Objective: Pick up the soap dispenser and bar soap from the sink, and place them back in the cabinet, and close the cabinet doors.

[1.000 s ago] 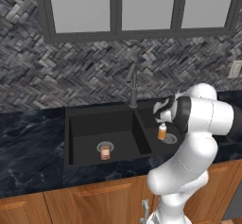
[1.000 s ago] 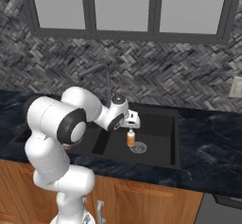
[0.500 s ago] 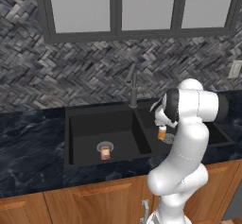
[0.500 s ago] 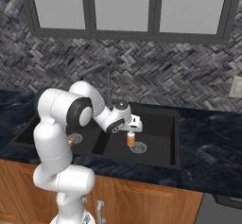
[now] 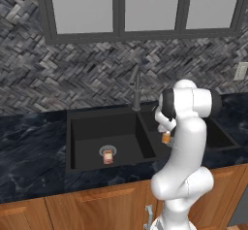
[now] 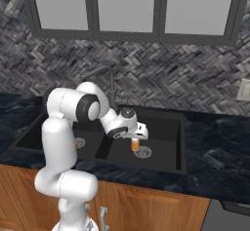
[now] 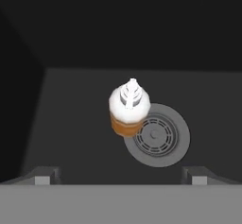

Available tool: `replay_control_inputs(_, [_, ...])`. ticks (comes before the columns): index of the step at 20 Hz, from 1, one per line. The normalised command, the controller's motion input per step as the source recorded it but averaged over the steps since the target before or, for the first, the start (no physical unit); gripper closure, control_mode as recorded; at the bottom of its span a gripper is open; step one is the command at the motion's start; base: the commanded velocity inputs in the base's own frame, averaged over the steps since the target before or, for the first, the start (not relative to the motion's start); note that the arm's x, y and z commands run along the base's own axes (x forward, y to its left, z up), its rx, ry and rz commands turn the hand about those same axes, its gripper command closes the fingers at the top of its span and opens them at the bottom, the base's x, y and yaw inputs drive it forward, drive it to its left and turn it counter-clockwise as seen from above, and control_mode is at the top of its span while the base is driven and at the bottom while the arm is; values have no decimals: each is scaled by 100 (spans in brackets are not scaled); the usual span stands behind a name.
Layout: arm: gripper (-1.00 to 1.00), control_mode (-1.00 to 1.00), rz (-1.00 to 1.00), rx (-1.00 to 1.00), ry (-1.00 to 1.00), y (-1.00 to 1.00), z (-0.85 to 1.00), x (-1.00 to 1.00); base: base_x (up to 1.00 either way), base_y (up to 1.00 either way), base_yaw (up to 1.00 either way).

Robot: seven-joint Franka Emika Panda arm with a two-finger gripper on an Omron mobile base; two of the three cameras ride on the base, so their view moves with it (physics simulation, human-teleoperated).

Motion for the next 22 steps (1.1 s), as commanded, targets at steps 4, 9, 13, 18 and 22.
replay_control_inputs(4, [-100,-100,0,0,0,0,-28,14,0,0,0])
replay_control_inputs(9, [-100,-100,0,0,0,0,-27,14,0,0,0])
replay_control_inputs(13, [-100,-100,0,0,0,0,-21,16,0,0,0])
replay_control_inputs(18, [-100,-100,0,0,0,-2,-12,16,0,0,0])
replay_control_inputs(22, [-100,-100,0,0,0,-3,-9,21,0,0,0])
